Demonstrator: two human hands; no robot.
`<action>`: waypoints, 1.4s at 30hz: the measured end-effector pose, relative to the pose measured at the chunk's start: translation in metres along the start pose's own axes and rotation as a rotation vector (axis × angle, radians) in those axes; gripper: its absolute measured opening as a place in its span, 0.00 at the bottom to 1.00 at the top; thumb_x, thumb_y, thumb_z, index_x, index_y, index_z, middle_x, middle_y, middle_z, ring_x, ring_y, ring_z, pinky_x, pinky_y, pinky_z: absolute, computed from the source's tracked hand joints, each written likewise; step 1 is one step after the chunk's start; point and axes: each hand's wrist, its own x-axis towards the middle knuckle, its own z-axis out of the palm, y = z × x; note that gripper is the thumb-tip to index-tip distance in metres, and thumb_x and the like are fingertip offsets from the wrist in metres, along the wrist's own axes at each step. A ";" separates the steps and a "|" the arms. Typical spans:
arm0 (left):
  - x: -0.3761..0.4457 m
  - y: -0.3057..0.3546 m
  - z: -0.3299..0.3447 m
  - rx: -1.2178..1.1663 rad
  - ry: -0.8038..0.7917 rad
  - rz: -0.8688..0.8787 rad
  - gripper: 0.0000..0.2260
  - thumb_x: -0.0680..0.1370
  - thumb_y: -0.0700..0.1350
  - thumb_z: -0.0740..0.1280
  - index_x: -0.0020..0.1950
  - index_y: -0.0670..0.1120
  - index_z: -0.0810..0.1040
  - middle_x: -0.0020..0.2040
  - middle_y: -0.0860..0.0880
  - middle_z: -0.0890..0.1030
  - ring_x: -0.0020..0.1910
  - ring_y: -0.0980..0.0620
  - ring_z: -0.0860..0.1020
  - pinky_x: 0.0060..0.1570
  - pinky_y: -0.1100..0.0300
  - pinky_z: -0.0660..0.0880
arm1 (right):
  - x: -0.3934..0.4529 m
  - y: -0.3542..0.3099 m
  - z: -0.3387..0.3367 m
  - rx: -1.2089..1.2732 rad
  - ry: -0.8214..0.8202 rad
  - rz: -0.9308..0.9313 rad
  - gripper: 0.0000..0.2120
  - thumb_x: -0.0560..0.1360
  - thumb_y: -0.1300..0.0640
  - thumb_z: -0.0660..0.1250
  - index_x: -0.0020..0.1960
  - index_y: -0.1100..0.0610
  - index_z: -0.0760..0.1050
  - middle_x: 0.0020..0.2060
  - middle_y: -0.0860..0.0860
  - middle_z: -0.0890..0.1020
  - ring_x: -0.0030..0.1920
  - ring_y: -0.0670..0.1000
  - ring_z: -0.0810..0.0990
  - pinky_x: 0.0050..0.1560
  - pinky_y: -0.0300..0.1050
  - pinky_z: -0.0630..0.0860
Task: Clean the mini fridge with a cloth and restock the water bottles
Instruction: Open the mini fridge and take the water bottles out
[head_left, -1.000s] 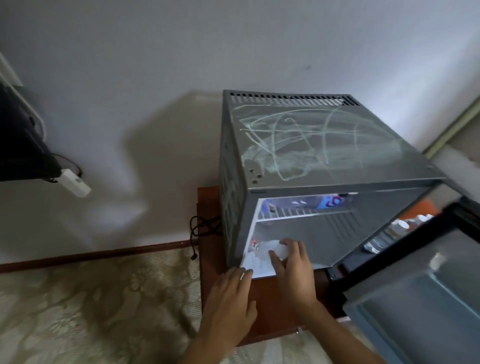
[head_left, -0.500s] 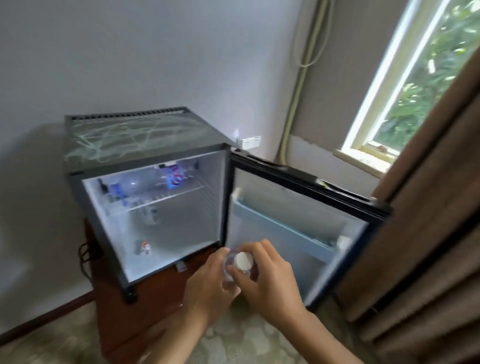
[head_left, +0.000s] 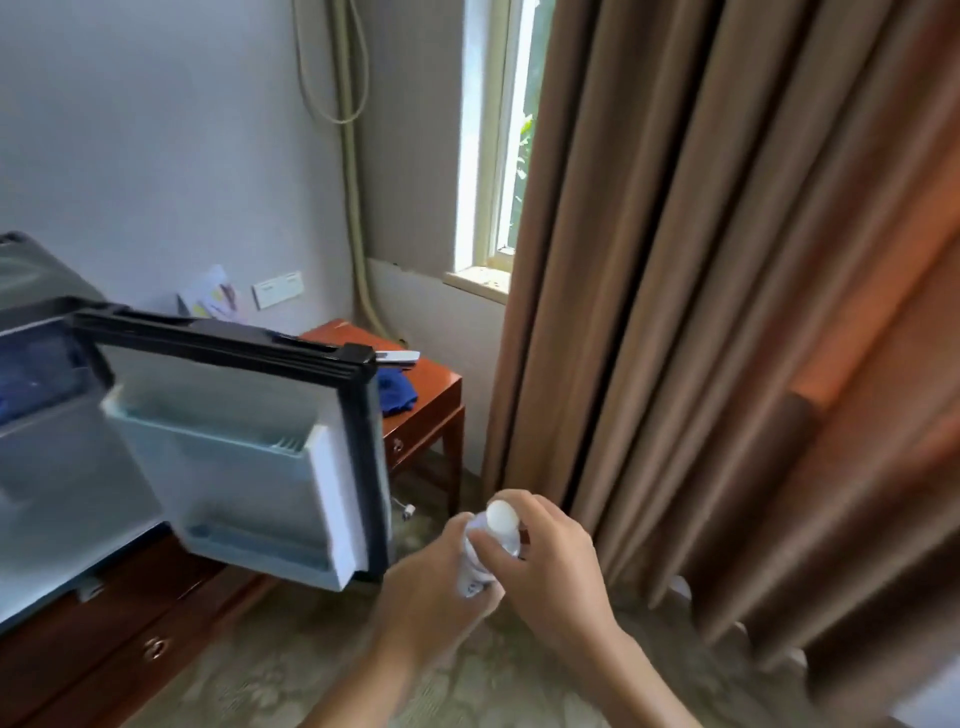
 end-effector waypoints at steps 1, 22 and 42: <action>0.011 0.007 0.006 0.004 -0.014 0.004 0.20 0.74 0.68 0.65 0.63 0.66 0.65 0.47 0.67 0.81 0.46 0.66 0.80 0.43 0.71 0.72 | 0.007 0.009 -0.008 0.027 0.008 0.018 0.12 0.74 0.37 0.65 0.51 0.43 0.73 0.44 0.41 0.80 0.46 0.46 0.79 0.48 0.48 0.78; 0.292 -0.021 0.076 0.481 0.202 -0.263 0.37 0.72 0.61 0.75 0.77 0.48 0.69 0.73 0.50 0.74 0.74 0.49 0.71 0.73 0.46 0.69 | 0.313 0.186 -0.001 0.040 -0.187 0.002 0.16 0.71 0.35 0.68 0.48 0.47 0.76 0.39 0.43 0.82 0.41 0.45 0.81 0.41 0.49 0.80; 0.336 -0.066 0.032 0.616 0.503 -0.962 0.33 0.77 0.63 0.57 0.78 0.49 0.67 0.78 0.48 0.68 0.79 0.46 0.63 0.78 0.42 0.59 | 0.521 0.140 0.199 0.175 -0.661 -0.434 0.13 0.74 0.45 0.72 0.52 0.54 0.80 0.51 0.49 0.77 0.48 0.51 0.77 0.51 0.51 0.75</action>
